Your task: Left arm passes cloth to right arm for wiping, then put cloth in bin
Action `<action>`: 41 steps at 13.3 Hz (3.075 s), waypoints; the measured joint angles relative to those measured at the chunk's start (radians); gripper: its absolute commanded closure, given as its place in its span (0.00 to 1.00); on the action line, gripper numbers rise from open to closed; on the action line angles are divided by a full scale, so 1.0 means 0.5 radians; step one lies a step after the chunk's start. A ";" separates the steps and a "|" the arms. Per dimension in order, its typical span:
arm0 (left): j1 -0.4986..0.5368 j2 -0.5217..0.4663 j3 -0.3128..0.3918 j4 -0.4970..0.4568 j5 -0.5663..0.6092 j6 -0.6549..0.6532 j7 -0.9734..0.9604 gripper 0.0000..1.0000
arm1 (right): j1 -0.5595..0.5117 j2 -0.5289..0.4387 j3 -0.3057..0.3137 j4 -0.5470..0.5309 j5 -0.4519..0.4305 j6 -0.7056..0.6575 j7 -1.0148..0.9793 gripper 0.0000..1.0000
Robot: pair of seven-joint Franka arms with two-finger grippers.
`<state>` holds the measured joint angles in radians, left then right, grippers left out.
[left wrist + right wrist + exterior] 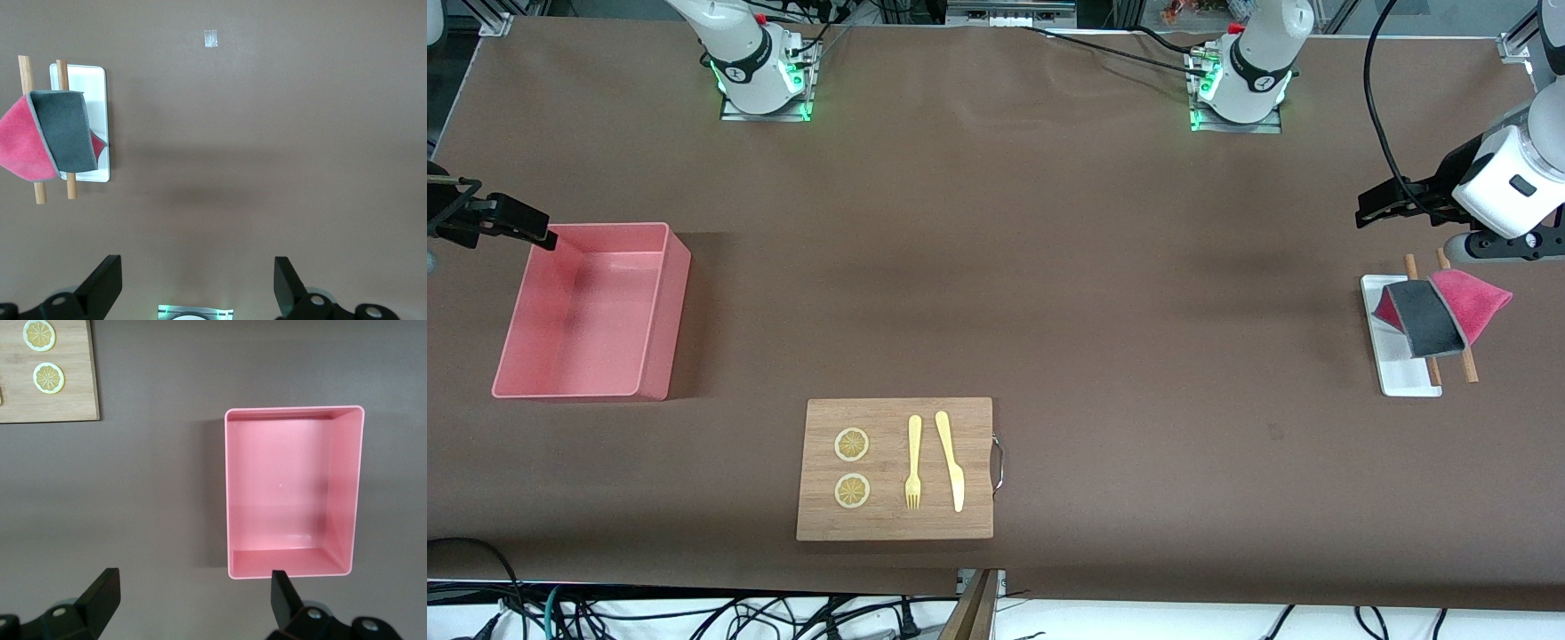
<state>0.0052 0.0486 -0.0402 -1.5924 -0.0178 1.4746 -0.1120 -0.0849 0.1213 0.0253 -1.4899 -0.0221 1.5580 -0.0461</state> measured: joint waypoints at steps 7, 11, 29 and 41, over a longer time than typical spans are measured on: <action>0.778 0.292 0.025 -0.006 0.109 0.192 0.907 0.00 | -0.002 0.000 -0.001 0.000 0.003 0.000 0.000 0.00; 1.069 0.552 0.023 -0.005 0.078 0.368 1.238 0.00 | -0.002 0.000 -0.001 0.000 0.005 0.000 0.000 0.00; 1.107 0.943 -0.008 0.025 -0.052 0.653 1.410 1.00 | -0.005 0.000 -0.001 0.000 0.005 -0.001 0.000 0.00; 1.106 0.835 -0.384 0.502 -0.500 -0.296 1.068 1.00 | -0.005 0.004 0.001 0.000 0.044 -0.002 -0.002 0.00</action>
<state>0.5581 0.4663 -0.2320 -1.3412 -0.2678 1.3267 0.4219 -0.0876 0.1234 0.0258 -1.4900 -0.0003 1.5569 -0.0470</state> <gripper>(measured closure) 0.947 0.000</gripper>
